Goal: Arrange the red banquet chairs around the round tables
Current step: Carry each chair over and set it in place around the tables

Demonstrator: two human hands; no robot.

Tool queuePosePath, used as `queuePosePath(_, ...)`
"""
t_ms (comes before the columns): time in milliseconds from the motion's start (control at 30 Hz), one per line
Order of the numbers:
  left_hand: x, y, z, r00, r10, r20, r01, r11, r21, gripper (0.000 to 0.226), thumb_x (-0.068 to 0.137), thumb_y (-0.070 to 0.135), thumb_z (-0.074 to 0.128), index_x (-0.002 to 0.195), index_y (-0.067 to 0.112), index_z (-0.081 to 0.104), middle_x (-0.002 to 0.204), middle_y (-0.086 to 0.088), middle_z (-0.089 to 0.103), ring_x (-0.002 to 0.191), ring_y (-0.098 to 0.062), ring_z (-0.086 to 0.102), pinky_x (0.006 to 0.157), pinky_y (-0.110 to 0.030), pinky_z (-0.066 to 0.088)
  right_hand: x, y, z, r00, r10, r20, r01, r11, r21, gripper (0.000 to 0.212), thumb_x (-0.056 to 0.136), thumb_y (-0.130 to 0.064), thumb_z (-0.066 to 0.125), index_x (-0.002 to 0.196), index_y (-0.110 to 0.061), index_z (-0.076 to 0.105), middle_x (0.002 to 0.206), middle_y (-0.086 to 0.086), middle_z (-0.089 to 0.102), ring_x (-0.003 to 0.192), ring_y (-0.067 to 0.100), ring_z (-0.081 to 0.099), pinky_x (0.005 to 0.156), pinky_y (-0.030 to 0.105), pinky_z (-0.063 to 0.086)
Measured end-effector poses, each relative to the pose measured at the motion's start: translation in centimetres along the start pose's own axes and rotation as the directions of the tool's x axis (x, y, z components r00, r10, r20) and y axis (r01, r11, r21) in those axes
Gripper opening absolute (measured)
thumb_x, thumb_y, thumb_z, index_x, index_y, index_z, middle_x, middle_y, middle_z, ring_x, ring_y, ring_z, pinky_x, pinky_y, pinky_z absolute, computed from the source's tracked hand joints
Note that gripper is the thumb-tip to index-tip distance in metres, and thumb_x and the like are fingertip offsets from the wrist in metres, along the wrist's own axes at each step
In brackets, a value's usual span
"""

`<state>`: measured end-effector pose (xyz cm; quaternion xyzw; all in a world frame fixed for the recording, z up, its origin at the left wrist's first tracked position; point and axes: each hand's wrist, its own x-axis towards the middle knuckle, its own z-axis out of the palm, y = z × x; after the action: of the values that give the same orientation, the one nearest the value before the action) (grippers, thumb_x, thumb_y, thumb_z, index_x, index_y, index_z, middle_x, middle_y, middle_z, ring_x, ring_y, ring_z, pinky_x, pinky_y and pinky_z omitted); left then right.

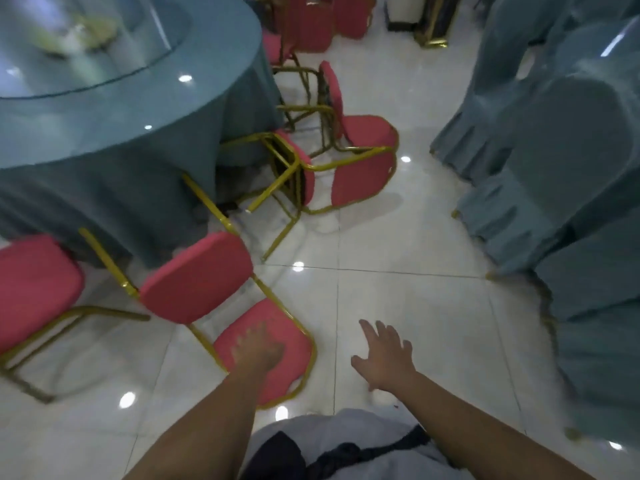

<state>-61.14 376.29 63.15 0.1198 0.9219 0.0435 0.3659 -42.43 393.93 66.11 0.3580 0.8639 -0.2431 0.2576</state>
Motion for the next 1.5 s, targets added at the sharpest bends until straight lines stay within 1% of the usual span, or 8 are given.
queuePosePath(233,-6.6,-1.4,2.1,0.938,-0.308,-0.157,0.26,0.928,-0.267,0.078,0.082,0.044,0.059,0.151,0.026,0.027,0.151,-0.004,0.038,0.138,-0.03,0.033,0.112,-0.045,0.032,7.7,1.2,-3.5,0.907,-0.382,0.177,0.421,0.829,-0.368,0.079,0.091,-0.057,0.041,0.156,-0.032,0.003,0.165,0.003,0.005,0.151,0.028,0.004,0.116,0.058,0.008)
queuePosePath(433,-12.7,-5.0,7.4,0.802,-0.595,-0.057,0.536,0.758,-0.373,0.076,0.085,0.041,0.058,0.152,0.026,0.024,0.152,-0.004,0.035,0.137,-0.032,0.034,0.11,-0.044,0.032,10.1,1.9,-4.3,0.873,-0.386,0.297,0.487,0.698,-0.526,0.082,0.088,-0.057,0.046,0.155,-0.03,0.006,0.163,0.005,0.007,0.149,0.034,0.003,0.113,0.06,0.013)
queuePosePath(600,-14.8,-6.5,10.2,0.75,-0.661,0.005,0.588,0.664,-0.462,0.078,0.085,0.039,0.058,0.152,0.026,0.022,0.152,-0.005,0.035,0.137,-0.033,0.034,0.109,-0.045,0.033,9.2,-0.1,-3.5,0.837,-0.43,0.339,0.547,0.634,-0.547,0.082,0.09,-0.058,0.044,0.156,-0.031,0.003,0.165,0.005,0.0,0.15,0.033,0.0,0.114,0.06,0.011)
queuePosePath(867,-12.6,-9.9,11.8,0.816,-0.568,0.11,0.511,0.618,-0.597,0.079,0.086,0.037,0.06,0.154,0.026,0.022,0.151,-0.009,0.038,0.135,-0.035,0.037,0.108,-0.046,0.037,7.8,-2.8,0.1,0.87,-0.396,0.294,0.494,0.694,-0.524,0.08,0.089,-0.055,0.048,0.155,-0.031,0.009,0.164,0.003,0.007,0.15,0.03,0.008,0.115,0.057,0.015)
queuePosePath(1067,-7.0,-13.4,14.2,0.786,-0.593,0.175,0.534,0.508,-0.676,0.077,0.087,0.031,0.062,0.153,0.024,0.023,0.146,-0.013,0.043,0.131,-0.037,0.041,0.106,-0.046,0.04,10.9,-4.9,4.8,0.878,-0.351,0.325,0.476,0.706,-0.524,0.08,0.09,-0.057,0.046,0.156,-0.031,0.007,0.164,0.003,0.006,0.15,0.027,0.008,0.116,0.055,0.016)
queuePosePath(1167,-2.0,-14.5,17.1,0.789,-0.587,0.181,0.493,0.429,-0.757,0.076,0.088,0.029,0.062,0.153,0.024,0.024,0.146,-0.013,0.043,0.129,-0.036,0.044,0.103,-0.044,0.042,15.2,-5.8,8.8,0.859,-0.377,0.346,0.509,0.706,-0.493,0.081,0.091,-0.055,0.049,0.156,-0.03,0.008,0.165,0.004,0.006,0.151,0.027,0.008,0.117,0.055,0.015)
queuePosePath(1333,8.7,-16.8,24.8,0.823,-0.532,0.199,0.461,0.42,-0.782,0.073,0.09,0.034,0.061,0.153,0.027,0.024,0.153,-0.01,0.036,0.136,-0.035,0.038,0.109,-0.047,0.037,25.1,-5.3,17.3,0.895,-0.311,0.321,0.431,0.787,-0.44,0.08,0.091,-0.054,0.053,0.156,-0.028,0.014,0.164,0.003,0.013,0.149,0.027,0.016,0.115,0.054,0.022)
queuePosePath(1500,19.7,-20.0,33.6,0.783,-0.567,0.255,0.463,0.258,-0.848,0.073,0.09,0.043,0.061,0.152,0.024,0.027,0.148,-0.013,0.043,0.133,-0.035,0.043,0.109,-0.047,0.038,35.5,-4.0,27.6,0.919,-0.251,0.305,0.312,0.934,-0.173,0.084,0.089,-0.054,0.06,0.156,-0.024,0.019,0.162,0.004,0.022,0.145,0.028,0.028,0.115,0.05,0.028)
